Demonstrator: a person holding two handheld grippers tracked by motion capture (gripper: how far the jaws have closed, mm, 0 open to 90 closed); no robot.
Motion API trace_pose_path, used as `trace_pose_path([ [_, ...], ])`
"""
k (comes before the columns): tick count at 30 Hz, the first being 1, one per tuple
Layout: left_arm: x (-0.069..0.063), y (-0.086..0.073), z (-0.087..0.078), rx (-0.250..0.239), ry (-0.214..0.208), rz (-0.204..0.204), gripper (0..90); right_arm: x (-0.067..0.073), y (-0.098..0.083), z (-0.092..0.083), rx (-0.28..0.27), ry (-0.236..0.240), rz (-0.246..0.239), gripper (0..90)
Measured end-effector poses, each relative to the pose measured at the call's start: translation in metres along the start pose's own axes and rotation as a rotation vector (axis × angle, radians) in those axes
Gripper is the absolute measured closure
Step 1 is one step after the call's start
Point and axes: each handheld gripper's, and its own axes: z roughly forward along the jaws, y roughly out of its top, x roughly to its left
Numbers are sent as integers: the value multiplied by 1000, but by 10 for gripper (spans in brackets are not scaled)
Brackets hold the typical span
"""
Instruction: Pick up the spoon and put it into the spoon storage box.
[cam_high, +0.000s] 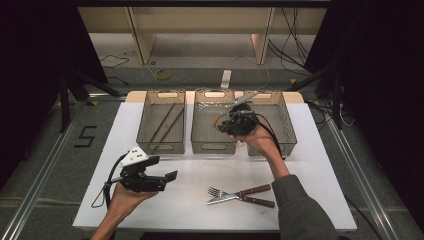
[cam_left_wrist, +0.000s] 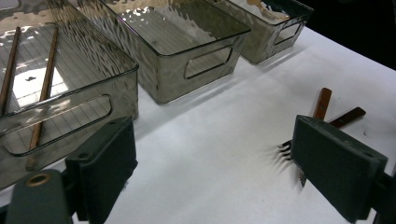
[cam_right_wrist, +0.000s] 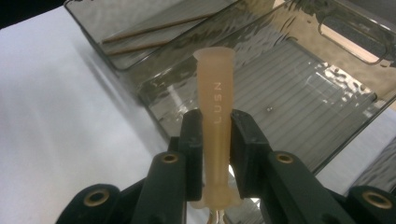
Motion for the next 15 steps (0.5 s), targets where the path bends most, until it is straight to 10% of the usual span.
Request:
trace_pose_path([
  [15, 0, 0, -2, -12, 3, -6, 135, -5, 21, 12, -24, -14, 39, 766],
])
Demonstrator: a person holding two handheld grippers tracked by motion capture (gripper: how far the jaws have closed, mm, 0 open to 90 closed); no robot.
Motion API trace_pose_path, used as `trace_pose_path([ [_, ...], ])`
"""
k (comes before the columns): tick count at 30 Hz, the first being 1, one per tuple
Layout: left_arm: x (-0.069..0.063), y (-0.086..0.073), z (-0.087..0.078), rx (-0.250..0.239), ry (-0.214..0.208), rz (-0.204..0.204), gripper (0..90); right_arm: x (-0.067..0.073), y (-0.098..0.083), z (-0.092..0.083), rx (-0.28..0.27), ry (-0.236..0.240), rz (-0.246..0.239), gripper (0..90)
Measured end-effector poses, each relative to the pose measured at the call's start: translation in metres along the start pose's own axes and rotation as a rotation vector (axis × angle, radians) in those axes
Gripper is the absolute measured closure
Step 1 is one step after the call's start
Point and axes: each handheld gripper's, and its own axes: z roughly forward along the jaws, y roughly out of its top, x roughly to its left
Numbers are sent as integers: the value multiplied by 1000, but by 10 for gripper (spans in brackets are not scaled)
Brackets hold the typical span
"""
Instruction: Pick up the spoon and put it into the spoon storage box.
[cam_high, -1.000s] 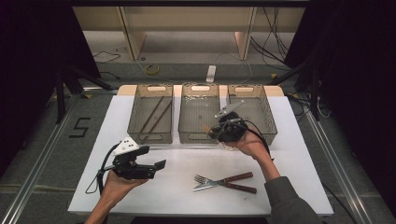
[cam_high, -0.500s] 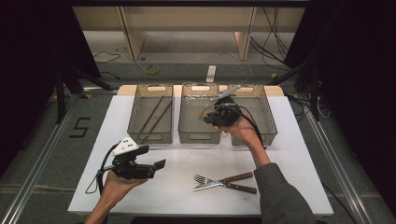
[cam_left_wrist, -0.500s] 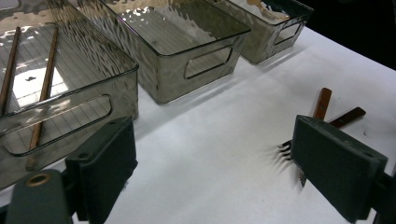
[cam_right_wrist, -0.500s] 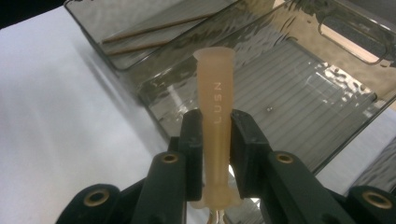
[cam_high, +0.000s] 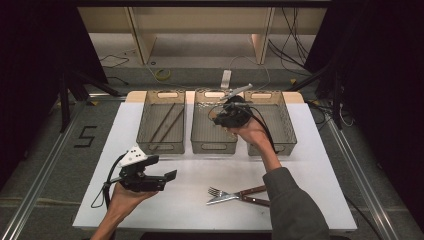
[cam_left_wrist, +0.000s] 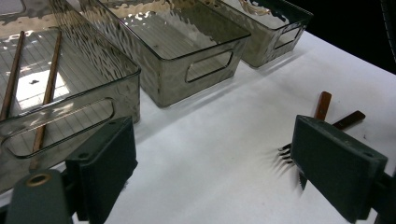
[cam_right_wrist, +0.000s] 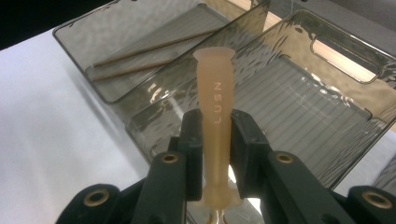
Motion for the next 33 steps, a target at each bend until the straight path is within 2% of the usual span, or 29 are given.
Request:
trace_pose_path([
  [9, 0, 0, -1, -2, 3, 2, 135, -6, 8, 8, 2, -19, 26, 765],
  [13, 0, 0, 0, -3, 4, 0, 135, -9, 8, 11, -8, -32, 37, 765],
  [19, 0, 1, -2, -4, 3, 10, 135, -15, 7, 19, 3, -55, 58, 765],
  [22, 1, 1, -3, -15, 3, 1, 135, -16, 7, 24, 10, -68, 65, 764],
  [33, 2, 1, -2, -8, 4, 2, 135, -18, 3, 36, 27, -70, 93, 763],
])
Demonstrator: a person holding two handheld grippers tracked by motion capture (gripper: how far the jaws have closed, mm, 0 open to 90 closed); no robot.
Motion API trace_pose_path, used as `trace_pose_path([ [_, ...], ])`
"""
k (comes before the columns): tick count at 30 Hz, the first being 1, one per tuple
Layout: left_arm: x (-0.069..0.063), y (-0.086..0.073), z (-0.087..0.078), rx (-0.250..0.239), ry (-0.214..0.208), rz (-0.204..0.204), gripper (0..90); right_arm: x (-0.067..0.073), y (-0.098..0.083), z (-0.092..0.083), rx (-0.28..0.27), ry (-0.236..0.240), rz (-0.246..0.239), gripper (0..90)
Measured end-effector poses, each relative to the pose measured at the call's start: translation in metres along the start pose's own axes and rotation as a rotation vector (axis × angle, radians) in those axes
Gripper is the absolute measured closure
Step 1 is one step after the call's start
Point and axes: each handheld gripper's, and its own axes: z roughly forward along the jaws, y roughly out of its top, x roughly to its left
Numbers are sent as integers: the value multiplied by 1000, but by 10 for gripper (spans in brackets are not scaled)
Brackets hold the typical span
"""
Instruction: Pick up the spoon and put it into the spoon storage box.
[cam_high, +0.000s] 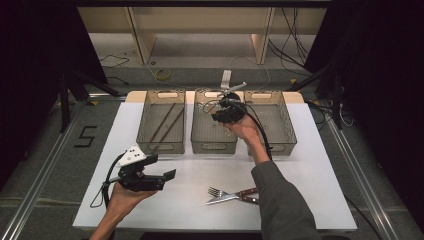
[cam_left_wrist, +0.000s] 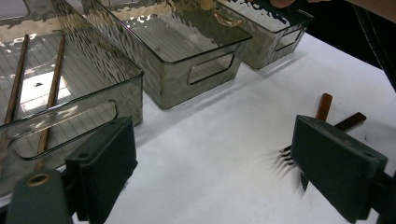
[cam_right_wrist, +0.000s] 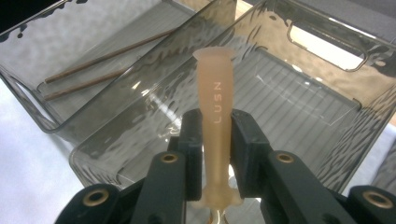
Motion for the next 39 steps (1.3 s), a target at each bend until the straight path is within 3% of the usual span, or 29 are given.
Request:
trace_pose_path([
  [6, -1, 0, 1, 2, 0, 1, 135, 3, 0, 6, 6, 1, -5, 762],
  [14, 0, 0, 0, 3, 1, 3, 135, 3, -4, 16, 40, 1, 25, 744],
  [20, 0, 0, 0, 3, 1, 2, 135, 4, -2, 12, 32, 28, 40, 563],
  [22, 0, 0, 0, 3, 1, 1, 135, 5, -1, 7, 30, 21, 25, 538],
  [27, -1, 0, 1, 4, 1, 2, 135, 8, -4, -8, -1, 63, 17, 456],
  [35, -1, 0, 2, 7, -1, 5, 135, 30, -15, -41, 10, 152, -103, 351],
  [39, -3, 0, 3, 9, -2, 6, 133, 38, -27, -58, 15, 172, -160, 331],
])
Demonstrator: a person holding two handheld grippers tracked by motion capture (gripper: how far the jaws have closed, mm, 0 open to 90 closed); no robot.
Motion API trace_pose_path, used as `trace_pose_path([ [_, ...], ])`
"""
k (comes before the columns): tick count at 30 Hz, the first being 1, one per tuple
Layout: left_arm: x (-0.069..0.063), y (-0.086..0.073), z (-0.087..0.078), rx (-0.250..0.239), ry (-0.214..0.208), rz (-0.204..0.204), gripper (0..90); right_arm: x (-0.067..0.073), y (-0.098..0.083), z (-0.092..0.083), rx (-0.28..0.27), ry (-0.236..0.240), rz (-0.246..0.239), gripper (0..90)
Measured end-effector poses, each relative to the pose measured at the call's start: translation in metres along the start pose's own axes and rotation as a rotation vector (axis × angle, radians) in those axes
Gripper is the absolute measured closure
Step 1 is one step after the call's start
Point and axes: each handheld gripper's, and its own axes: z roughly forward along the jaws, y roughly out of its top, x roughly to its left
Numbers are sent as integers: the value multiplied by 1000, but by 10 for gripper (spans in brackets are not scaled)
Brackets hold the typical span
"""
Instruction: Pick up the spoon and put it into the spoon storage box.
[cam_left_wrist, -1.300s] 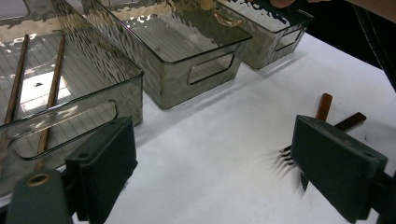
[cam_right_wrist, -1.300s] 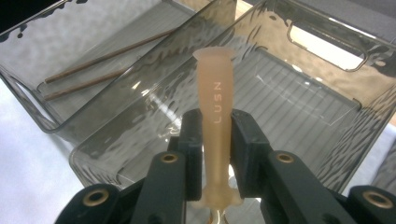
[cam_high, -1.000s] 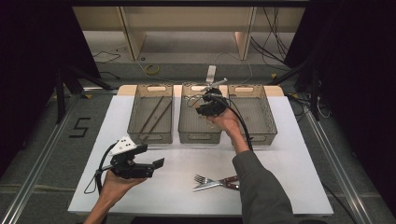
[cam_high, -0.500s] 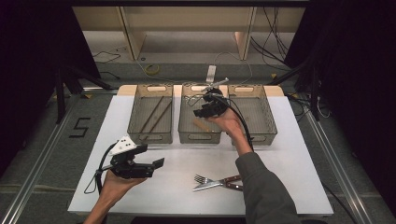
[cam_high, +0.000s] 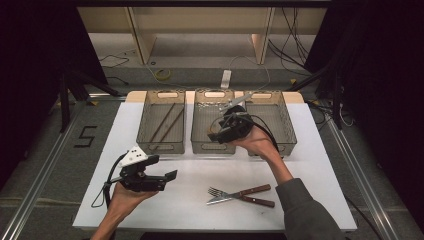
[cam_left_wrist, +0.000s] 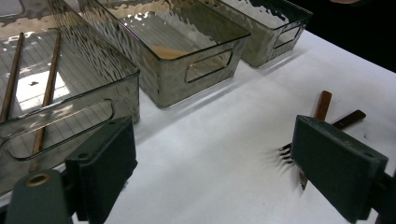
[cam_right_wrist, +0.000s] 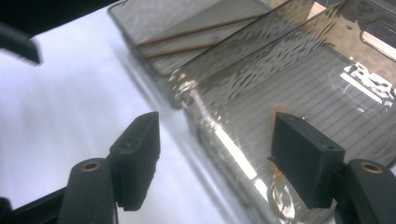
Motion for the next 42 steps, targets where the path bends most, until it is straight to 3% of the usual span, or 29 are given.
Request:
trace_pose_path([
  [11, 1, 0, 0, -2, 2, -3, 133, 16, -36, -22, 48, 20, -70, 306],
  [22, 0, 0, 0, -7, 3, 1, 133, 20, -76, -36, 98, 28, -70, 305],
  [30, 0, 0, -1, -5, 0, 4, 133, 20, -92, -40, 134, 14, -86, 279],
  [42, 0, 0, -1, -6, -1, 3, 133, 26, -102, -36, 195, 34, -133, 279],
])
